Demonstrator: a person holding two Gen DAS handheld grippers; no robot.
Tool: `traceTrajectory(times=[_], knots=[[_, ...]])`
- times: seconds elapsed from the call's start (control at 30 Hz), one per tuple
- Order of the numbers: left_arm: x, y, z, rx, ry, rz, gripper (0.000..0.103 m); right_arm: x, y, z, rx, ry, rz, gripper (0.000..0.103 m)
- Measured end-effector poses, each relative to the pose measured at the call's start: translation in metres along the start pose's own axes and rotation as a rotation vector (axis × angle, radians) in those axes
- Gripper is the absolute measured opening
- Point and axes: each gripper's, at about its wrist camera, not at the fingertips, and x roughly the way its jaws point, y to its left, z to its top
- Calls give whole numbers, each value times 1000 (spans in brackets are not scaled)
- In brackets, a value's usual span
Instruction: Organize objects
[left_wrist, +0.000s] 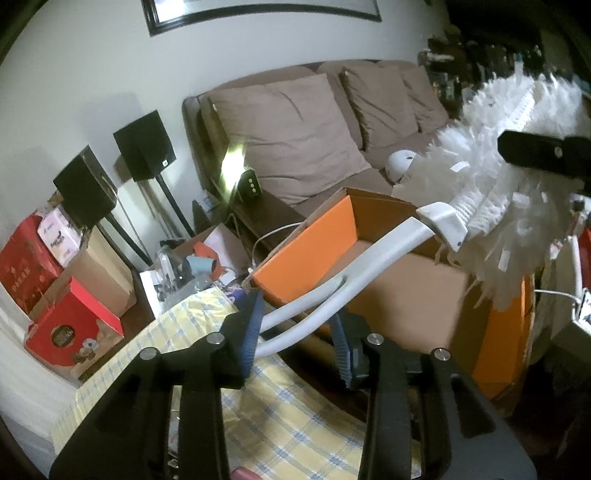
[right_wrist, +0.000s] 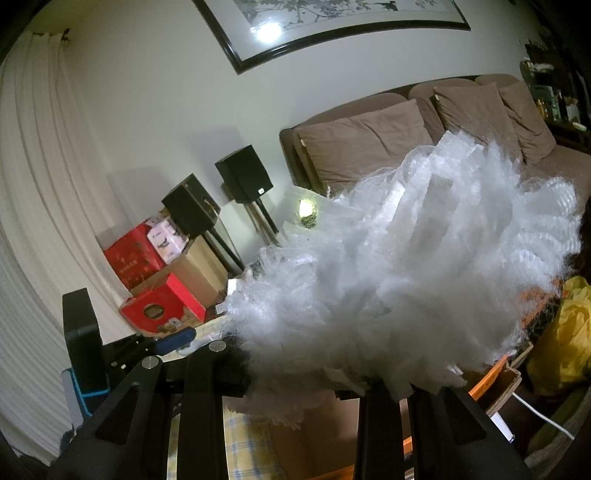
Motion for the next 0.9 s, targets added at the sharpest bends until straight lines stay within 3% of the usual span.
traceTrajectory(times=[0.13,0.6,0.9], knots=[[-1,4,4,-33,6,-10,42,0,0,0,-2,1,-1,30],[-2,4,8,-58,8,-36,47,2,1,-1,-2,10,2,30],[-7,-11,9,-30,-14,1,47,-1,-11,0,11,36,11,30]])
